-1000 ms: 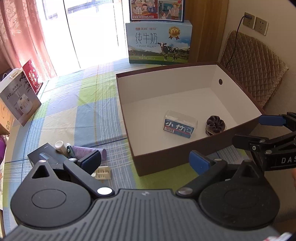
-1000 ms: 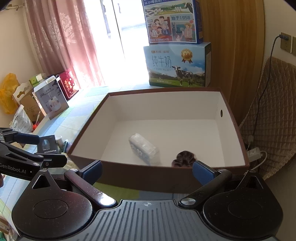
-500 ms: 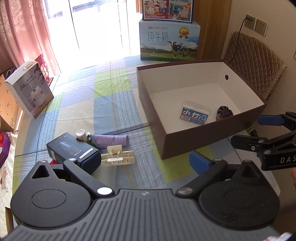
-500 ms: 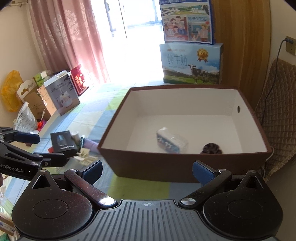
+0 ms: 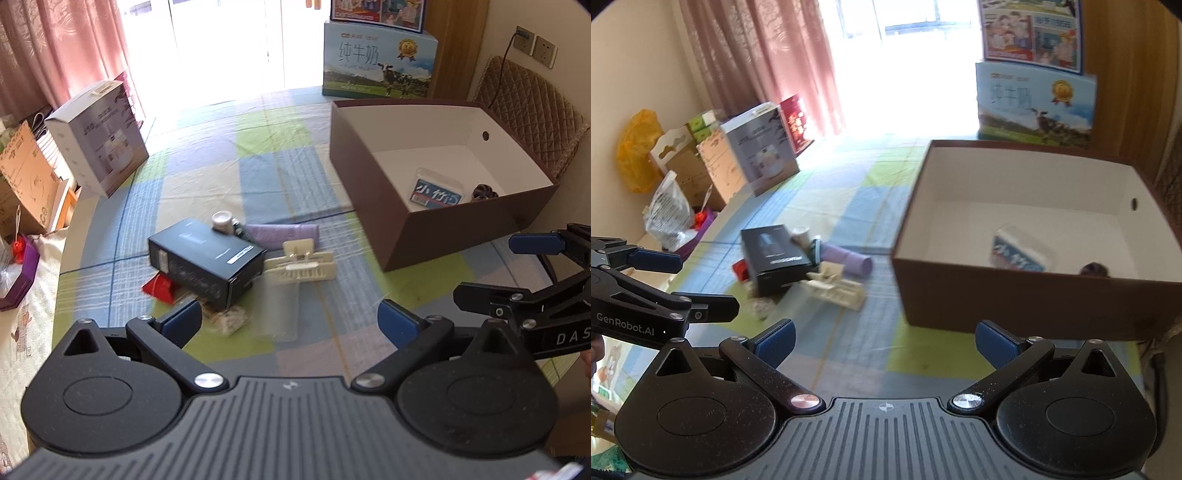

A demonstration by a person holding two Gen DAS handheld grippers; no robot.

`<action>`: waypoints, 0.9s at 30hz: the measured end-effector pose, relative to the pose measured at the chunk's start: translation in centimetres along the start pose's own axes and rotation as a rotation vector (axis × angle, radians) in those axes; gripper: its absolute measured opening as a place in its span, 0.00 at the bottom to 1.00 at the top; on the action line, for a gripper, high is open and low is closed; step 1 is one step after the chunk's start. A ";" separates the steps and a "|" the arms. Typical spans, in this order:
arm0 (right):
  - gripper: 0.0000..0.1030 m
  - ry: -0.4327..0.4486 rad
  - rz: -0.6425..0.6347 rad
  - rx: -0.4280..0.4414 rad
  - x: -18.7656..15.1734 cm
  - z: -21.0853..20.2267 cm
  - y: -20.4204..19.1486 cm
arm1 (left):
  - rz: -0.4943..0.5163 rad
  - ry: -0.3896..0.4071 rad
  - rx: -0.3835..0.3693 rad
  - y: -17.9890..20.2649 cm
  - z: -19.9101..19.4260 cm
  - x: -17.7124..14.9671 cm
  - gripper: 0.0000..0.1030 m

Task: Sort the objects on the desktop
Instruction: 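Move both tools back from the brown box toward the remaining table items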

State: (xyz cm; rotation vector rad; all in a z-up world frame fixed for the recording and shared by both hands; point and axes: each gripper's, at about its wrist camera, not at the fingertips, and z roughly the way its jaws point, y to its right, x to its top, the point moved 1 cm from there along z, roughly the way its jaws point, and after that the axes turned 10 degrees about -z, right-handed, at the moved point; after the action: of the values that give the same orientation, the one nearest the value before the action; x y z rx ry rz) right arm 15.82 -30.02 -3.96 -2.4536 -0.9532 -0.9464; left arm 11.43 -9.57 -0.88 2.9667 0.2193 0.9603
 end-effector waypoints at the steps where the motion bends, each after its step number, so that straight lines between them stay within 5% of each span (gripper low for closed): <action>1: 0.98 -0.004 -0.001 0.004 0.0 0.2 -0.5 | -0.003 -0.003 0.004 -0.6 -0.1 -0.3 0.97; 27: 0.98 -0.069 0.027 0.011 0.1 8.6 -8.5 | -0.077 -0.057 0.062 -12.3 2.2 -3.1 0.97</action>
State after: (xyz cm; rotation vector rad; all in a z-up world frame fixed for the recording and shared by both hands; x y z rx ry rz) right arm 13.91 -19.44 -9.44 -2.4980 -0.9419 -0.8508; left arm 8.68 2.29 -5.15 3.0114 0.3654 0.8747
